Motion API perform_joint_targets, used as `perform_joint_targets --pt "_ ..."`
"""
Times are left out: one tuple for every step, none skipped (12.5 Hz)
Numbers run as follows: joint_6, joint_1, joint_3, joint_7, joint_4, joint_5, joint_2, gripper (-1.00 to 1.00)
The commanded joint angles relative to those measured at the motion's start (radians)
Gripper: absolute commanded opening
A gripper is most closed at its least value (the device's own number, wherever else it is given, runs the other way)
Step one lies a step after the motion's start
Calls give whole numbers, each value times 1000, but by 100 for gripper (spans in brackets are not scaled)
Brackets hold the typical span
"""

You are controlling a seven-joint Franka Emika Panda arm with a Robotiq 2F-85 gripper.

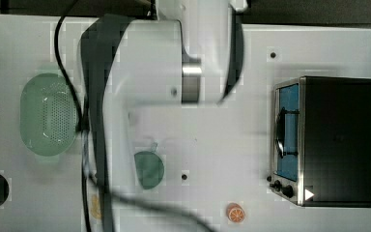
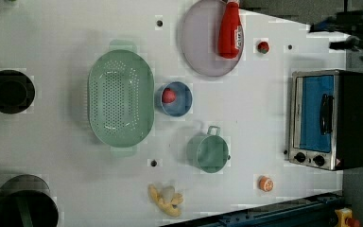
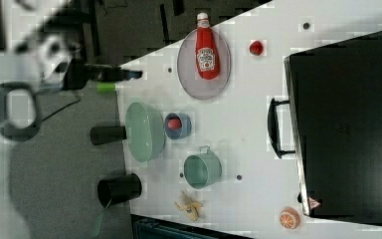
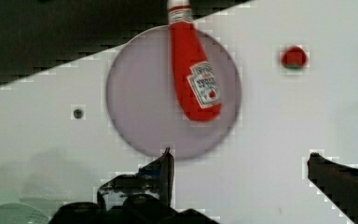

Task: Pick ketchup from table and place on plate.

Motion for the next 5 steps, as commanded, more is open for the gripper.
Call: perform_joint_targets --pt "-74 -17 -25 215 -104 -8 -88 100" --pt "-74 -17 -35 236 -152 -9 -140 100" --pt "-74 -17 -43 239 -200 -10 -190 100" --pt "-73 -18 -51 240 -244 -14 -237 100" --pt "-73 -18 -56 242 -278 -14 -279 100"
